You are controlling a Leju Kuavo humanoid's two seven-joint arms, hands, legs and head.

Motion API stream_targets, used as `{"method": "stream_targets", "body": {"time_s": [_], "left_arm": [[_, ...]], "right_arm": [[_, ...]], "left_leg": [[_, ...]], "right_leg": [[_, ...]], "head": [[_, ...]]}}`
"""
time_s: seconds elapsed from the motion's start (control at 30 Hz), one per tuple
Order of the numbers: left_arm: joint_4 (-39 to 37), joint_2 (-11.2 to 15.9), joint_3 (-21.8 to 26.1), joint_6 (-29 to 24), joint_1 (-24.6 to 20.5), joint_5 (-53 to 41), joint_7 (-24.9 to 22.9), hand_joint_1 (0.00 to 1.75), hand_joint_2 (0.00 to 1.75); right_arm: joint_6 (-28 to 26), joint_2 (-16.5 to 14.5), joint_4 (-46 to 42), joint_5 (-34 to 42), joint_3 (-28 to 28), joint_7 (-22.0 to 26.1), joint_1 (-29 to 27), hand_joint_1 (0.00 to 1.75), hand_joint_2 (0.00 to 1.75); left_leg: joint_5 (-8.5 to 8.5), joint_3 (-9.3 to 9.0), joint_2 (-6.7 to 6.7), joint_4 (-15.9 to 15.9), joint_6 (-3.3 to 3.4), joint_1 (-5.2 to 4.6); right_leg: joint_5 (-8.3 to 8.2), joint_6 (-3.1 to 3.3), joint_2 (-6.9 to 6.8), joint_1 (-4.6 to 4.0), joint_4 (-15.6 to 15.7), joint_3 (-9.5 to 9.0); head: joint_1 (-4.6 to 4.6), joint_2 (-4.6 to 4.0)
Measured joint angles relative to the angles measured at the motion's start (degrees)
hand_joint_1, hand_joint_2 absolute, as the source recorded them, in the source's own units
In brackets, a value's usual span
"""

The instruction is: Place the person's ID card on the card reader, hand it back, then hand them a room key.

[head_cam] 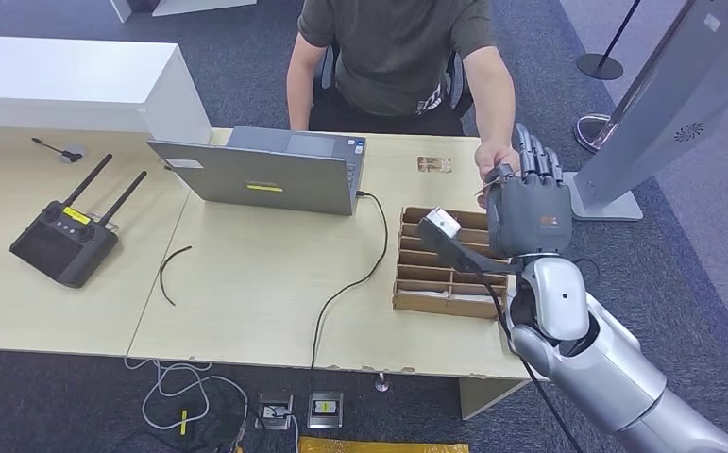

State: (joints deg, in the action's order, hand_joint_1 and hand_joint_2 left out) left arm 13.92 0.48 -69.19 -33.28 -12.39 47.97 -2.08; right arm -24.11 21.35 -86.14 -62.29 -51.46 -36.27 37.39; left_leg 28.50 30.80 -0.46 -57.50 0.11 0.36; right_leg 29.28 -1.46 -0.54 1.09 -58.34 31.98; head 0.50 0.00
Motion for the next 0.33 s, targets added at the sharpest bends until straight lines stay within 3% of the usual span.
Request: {"method": "stream_targets", "body": {"time_s": [0.07, 0.1, 0.33], "left_arm": [[0.0, 0.0, -0.2, 0.1, 0.0, -0.3, -0.3, 0.0, 0.0], [0.0, 0.0, -0.2, 0.1, 0.0, -0.5, -0.4, 0.0, 0.0], [0.0, -0.1, -0.4, 0.2, 0.0, -1.6, -0.6, 0.0, 0.0]], "right_arm": [[0.4, -0.1, 0.5, -0.1, 0.3, -0.3, 0.0, 0.24, 1.75], [0.6, -0.2, 0.6, 0.0, 0.6, -0.5, -0.1, 0.0, 1.75], [0.3, -0.5, 2.4, 1.4, 3.0, -1.5, -1.7, 0.0, 1.75]], "left_leg": [[0.0, 0.0, 0.0, 0.0, 0.0, 0.0], [0.0, 0.0, 0.0, 0.0, 0.0, 0.0], [0.0, 0.0, 0.0, 0.0, 0.0, 0.0]], "right_leg": [[0.0, 0.0, 0.0, 0.0, 0.0, 0.01], [0.0, 0.0, 0.0, 0.0, 0.0, 0.01], [0.0, 0.0, 0.01, 0.0, 0.0, 0.01]], "head": [[0.0, 0.0], [0.0, 0.0], [0.0, 0.0]]}}
